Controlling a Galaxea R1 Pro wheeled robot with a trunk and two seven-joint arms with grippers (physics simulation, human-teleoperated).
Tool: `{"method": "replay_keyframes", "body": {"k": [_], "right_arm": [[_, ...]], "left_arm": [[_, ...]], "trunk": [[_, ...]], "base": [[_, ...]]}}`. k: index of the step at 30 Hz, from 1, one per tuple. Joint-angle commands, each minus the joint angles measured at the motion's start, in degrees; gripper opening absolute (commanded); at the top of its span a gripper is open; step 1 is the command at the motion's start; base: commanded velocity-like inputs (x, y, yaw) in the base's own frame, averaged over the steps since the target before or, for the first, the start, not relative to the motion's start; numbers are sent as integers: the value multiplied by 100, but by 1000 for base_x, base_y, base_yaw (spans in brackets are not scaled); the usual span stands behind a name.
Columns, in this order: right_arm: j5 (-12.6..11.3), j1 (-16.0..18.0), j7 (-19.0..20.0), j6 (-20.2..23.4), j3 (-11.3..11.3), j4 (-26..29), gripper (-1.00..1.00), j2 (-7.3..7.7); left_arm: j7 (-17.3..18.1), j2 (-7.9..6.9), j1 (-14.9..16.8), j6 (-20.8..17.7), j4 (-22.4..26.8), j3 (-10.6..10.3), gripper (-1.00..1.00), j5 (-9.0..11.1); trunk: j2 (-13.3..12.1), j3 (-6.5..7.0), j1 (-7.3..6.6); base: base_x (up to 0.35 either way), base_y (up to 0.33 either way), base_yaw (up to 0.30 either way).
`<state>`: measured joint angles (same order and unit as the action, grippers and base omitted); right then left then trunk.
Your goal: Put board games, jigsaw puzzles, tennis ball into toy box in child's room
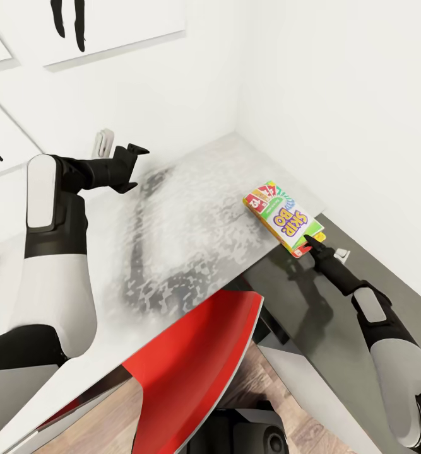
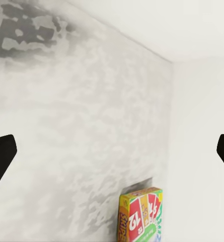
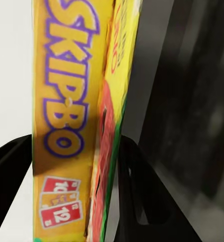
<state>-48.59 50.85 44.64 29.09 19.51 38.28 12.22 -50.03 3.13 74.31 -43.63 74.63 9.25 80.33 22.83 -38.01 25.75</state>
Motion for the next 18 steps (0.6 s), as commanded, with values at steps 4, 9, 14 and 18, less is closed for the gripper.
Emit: {"method": "replay_keyframes", "body": {"k": [4,9,14,18], "right_arm": [[-16,4,-21,32,4,22,-100,2],[-18,1,-69,51,-17,118,-100,-1],[-18,-33,-90,75,-104,429,-100,-44],[-17,-85,-105,106,-386,868,-100,-68]], "left_arm": [[-43,0,-41,-19,42,16,100,68],[3,-60,-110,-22,85,-153,100,87],[-6,-112,-164,-27,224,-401,100,87],[-16,-129,-295,-30,389,-661,100,87]], "trunk": [[9,-7,3],[9,-7,3],[9,-7,3],[9,-7,3]], "base": [[0,0,0],[0,0,0],[0,0,0],[0,0,0]]}}
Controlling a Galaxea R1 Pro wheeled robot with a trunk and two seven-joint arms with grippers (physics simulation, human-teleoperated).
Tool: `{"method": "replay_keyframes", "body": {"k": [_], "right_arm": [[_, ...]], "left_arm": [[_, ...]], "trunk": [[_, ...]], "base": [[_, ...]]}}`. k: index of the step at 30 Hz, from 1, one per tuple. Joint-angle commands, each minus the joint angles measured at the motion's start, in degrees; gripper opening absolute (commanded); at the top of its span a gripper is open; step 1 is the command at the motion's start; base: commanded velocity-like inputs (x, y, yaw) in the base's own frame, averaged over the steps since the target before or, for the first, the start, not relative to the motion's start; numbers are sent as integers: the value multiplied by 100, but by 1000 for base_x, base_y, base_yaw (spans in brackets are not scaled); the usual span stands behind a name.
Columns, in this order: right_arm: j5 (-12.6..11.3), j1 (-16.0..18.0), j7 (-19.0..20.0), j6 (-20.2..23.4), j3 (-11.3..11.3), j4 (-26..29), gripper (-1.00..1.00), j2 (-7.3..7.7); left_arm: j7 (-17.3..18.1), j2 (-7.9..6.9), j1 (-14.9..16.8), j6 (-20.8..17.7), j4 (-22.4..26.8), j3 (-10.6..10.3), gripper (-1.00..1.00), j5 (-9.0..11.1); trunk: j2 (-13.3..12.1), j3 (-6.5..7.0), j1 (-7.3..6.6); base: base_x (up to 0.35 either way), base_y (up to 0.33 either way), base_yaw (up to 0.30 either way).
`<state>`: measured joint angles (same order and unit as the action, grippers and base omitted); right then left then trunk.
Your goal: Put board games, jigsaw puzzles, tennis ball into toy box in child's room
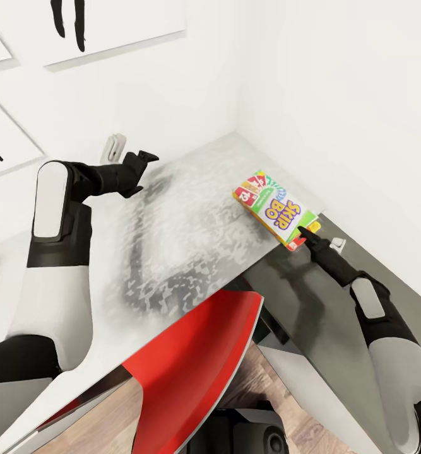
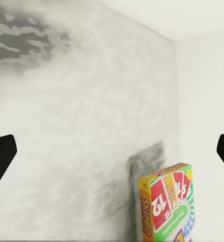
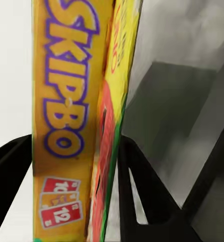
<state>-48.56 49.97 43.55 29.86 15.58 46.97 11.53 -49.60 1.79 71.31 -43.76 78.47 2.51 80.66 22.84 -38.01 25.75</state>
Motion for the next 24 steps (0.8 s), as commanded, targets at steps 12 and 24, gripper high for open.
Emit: {"method": "replay_keyframes", "body": {"k": [12,24], "right_arm": [[-23,-520,-11,669,-213,1444,-100,40],[-54,-1475,-685,1548,-164,3475,-100,26]], "left_arm": [[-88,4,-222,-251,707,-314,100,57],[-88,110,-624,-682,1260,-750,100,219]], "trunk": [[9,-7,3],[9,58,3]], "base": [[0,0,0],[0,0,0]]}}
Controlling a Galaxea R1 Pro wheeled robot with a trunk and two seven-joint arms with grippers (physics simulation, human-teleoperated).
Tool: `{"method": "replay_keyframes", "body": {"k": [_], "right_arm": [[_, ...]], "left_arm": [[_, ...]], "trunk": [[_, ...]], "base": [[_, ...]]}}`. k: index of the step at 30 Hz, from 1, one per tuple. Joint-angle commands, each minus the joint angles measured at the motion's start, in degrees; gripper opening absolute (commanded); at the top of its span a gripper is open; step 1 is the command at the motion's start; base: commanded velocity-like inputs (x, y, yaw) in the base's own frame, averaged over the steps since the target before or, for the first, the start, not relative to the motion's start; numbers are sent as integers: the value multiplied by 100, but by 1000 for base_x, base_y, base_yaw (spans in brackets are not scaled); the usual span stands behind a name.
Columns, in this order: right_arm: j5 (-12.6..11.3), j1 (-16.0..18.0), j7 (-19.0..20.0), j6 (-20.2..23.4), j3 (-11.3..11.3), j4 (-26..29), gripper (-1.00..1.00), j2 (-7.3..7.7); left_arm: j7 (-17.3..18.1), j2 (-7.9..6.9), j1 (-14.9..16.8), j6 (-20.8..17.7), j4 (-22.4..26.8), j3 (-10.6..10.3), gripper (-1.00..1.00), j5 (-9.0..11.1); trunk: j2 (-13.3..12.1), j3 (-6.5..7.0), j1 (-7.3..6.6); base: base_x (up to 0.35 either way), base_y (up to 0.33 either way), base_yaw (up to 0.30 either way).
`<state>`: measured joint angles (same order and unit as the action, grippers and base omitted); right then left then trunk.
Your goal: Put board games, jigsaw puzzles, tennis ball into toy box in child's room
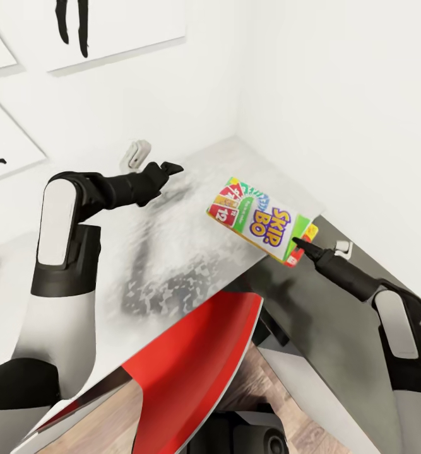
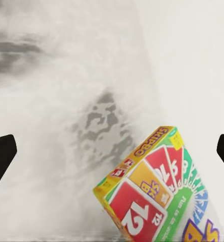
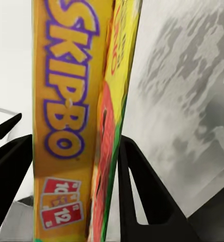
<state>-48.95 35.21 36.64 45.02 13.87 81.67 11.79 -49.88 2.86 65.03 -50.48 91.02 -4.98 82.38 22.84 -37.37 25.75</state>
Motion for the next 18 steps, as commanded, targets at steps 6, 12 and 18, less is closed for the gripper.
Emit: {"method": "replay_keyframes", "body": {"k": [6,12,18], "right_arm": [[-31,-266,-245,142,19,510,-100,2],[-34,-366,-318,176,96,660,-100,10],[-37,-439,-358,194,343,738,-100,13]], "left_arm": [[-77,49,-79,-80,74,-669,100,329],[-96,52,-87,-102,95,-983,100,510],[-125,24,-85,-111,105,-1403,100,594]], "trunk": [[9,44,4],[9,98,4],[9,153,4]], "base": [[0,0,-25],[0,0,-50],[0,0,-57]]}}
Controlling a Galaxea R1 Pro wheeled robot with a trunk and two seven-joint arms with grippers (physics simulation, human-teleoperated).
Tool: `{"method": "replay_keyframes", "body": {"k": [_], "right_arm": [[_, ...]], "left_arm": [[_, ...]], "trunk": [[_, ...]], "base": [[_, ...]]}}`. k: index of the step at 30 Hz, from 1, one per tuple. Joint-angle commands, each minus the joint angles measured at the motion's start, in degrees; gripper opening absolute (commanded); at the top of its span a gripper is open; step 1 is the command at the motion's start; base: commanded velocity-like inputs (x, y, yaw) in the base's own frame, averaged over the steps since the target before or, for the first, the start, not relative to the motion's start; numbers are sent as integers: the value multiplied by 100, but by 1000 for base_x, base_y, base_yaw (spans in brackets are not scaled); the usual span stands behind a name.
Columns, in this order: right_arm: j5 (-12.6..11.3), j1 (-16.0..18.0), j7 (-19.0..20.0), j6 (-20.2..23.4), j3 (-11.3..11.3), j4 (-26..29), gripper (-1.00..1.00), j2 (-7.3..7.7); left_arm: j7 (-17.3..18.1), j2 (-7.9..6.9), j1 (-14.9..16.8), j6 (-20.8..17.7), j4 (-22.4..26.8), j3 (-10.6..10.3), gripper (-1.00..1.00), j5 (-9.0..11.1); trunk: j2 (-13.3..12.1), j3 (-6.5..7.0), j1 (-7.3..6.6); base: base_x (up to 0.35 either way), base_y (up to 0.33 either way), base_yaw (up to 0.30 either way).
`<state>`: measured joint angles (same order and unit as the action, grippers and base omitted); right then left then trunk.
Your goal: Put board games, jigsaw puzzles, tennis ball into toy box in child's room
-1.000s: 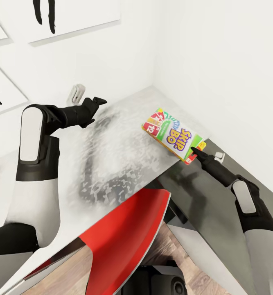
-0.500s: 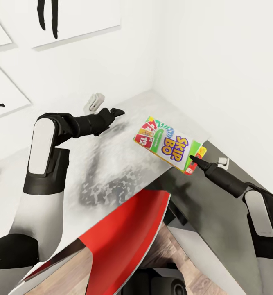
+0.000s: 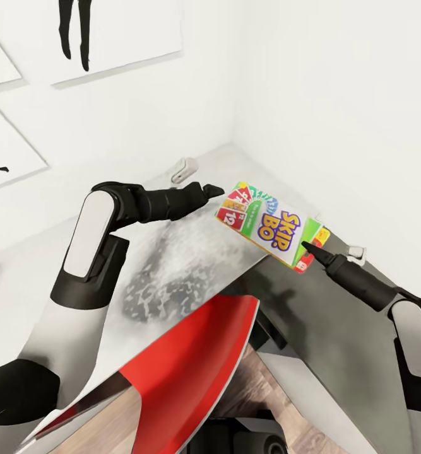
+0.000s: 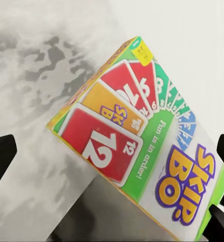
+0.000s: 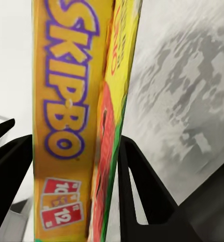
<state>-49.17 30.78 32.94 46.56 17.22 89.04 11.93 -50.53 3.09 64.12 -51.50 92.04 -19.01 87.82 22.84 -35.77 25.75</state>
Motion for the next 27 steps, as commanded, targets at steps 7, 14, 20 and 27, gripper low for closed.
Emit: {"method": "replay_keyframes", "body": {"k": [7,14,20,27], "right_arm": [[-6,-46,-24,44,112,17,-100,0],[-3,-63,-297,45,155,23,-100,0],[-9,-68,-576,44,166,24,-100,-8],[-8,-70,-739,43,173,25,-100,2]], "left_arm": [[-110,-26,31,-15,11,-196,100,56],[-146,-119,4,-11,9,-241,100,50],[-189,-279,-18,-7,9,-248,100,45],[-198,-396,-102,19,8,-90,100,43]], "trunk": [[9,58,4],[9,122,4],[9,178,4],[9,243,4]], "base": [[0,0,-60],[0,0,-61],[0,0,-61],[0,0,-61]]}}
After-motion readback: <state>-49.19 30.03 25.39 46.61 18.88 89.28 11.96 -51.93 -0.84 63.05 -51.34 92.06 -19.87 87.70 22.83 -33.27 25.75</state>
